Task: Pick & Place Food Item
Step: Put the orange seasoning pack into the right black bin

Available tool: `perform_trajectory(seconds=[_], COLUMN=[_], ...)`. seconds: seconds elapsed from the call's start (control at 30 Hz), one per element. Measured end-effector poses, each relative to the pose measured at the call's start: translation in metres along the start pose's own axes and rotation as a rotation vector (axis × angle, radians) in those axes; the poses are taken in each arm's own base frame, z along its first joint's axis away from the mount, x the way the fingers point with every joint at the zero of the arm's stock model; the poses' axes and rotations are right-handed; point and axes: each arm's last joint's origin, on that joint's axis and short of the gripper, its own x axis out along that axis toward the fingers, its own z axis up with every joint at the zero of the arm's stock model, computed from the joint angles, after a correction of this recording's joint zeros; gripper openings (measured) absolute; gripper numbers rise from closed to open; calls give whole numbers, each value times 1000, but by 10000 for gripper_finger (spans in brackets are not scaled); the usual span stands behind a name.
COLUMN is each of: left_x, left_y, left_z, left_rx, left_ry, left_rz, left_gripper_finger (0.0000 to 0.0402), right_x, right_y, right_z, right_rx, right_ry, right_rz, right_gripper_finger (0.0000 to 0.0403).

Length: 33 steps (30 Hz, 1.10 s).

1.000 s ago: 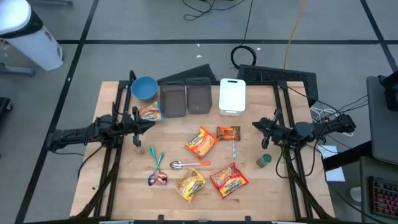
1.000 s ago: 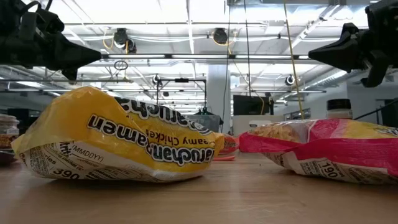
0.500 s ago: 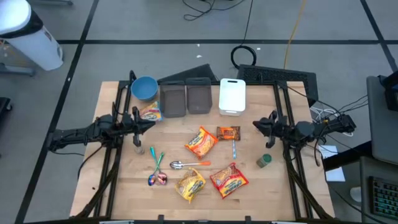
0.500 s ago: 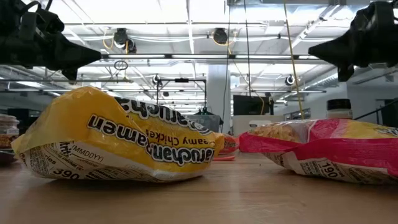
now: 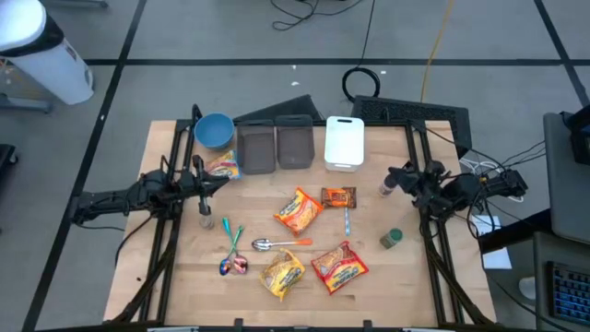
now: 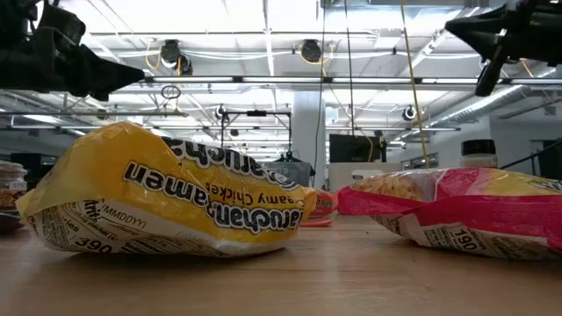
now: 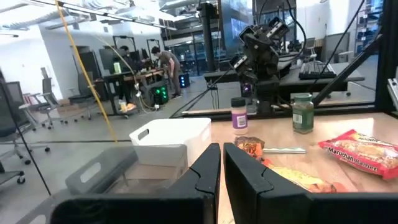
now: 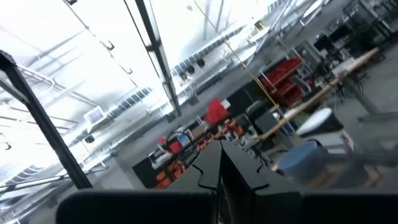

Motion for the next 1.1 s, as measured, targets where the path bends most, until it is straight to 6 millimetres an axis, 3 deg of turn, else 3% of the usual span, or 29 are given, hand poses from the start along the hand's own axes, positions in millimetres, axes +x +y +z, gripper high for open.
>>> perform_trajectory(seconds=[0.1, 0.27, 0.37, 0.53, 0.67, 0.8, 0.93, 1.1], left_x=[0, -3, -5, -11, -16, -16, -7, 18], left_y=[0, 2, 6, 14, 17, 18, 20, 21], left_z=[5, 23, 30, 43, 54, 70, 95, 127], left_rx=[-143, -691, -856, -887, -907, -901, -856, -781], left_ry=[-49, -226, -332, -536, -627, -616, -517, -290], left_rz=[-22, -86, -57, 90, 97, 45, 39, 44], left_gripper_finger=[31, 31, 31, 31, 31, 31, 31, 31], right_x=[0, 0, 0, 0, 3, 19, 49, 87], right_y=[0, 0, -1, 1, 6, 27, 57, 85], right_z=[1, 1, 2, 5, 9, 29, 47, 49], right_rx=[28, 55, 74, 76, 67, -49, -254, -410], right_ry=[-6, -10, -35, -49, -87, -96, -35, 147], right_rz=[3, -8, -48, -1, 23, 45, 19, -38], right_gripper_finger=[4, 4, 4, 4, 4, 4, 4, 4])
